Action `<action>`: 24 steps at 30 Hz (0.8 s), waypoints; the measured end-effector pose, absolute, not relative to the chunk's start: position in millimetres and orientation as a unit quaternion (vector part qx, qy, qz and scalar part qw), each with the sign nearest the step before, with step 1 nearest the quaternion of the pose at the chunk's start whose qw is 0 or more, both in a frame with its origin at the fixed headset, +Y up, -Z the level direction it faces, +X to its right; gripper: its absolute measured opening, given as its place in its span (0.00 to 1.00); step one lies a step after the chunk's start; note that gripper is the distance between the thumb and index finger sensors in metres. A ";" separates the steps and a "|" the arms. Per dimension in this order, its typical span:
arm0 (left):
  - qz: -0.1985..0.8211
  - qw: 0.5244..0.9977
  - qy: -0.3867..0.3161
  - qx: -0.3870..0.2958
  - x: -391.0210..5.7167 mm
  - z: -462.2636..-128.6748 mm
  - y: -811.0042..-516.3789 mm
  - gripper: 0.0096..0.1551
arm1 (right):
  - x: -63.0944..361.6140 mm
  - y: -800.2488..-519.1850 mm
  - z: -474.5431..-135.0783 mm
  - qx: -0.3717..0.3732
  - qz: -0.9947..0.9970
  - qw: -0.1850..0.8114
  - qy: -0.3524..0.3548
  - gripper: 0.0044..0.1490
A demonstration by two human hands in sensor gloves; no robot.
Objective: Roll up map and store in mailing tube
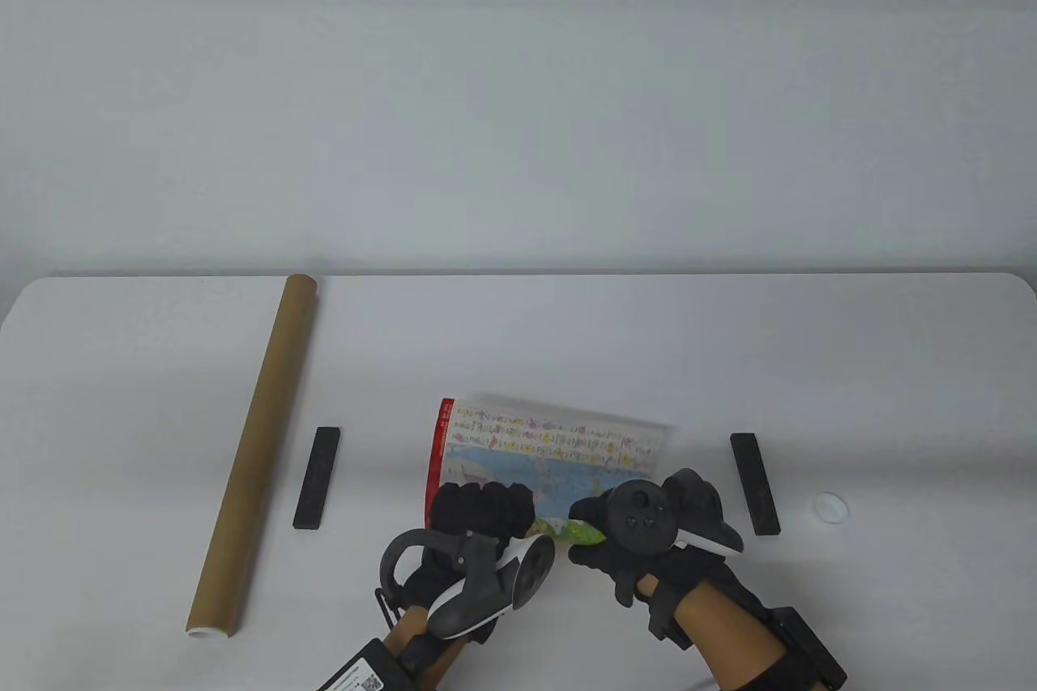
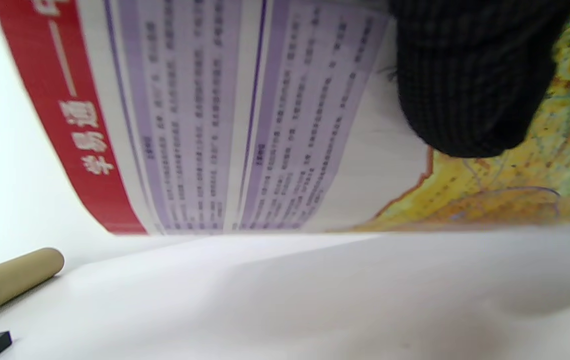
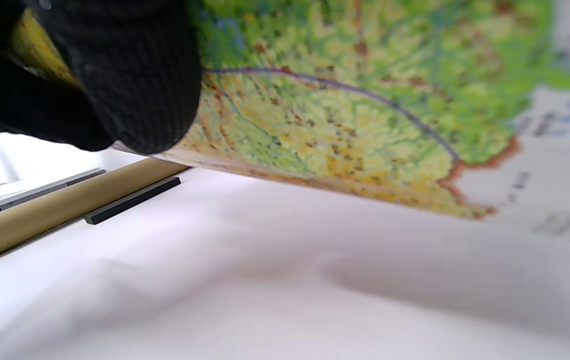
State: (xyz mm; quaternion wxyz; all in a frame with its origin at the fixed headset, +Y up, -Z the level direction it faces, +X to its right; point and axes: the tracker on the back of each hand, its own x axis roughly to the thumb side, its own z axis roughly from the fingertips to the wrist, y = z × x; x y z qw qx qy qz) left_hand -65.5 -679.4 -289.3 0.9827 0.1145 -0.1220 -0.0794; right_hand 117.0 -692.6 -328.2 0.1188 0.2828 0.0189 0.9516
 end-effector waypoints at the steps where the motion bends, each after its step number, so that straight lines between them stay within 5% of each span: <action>1: -0.076 0.983 -0.122 0.112 -66.4 -290.0 -679.6 0.34 | 115.9 -692.0 -326.7 0.285 0.952 0.108 0.010 0.38; 14: 0.103 0.989 -0.087 -0.068 -92.3 -312.8 -686.3 0.31 | 94.7 -677.3 -294.8 0.316 0.927 -0.084 -0.184 0.48; 24: 0.116 0.984 -0.108 -0.087 -88.9 -313.9 -691.5 0.30 | 94.2 -680.5 -300.2 0.305 0.934 -0.092 -0.163 0.41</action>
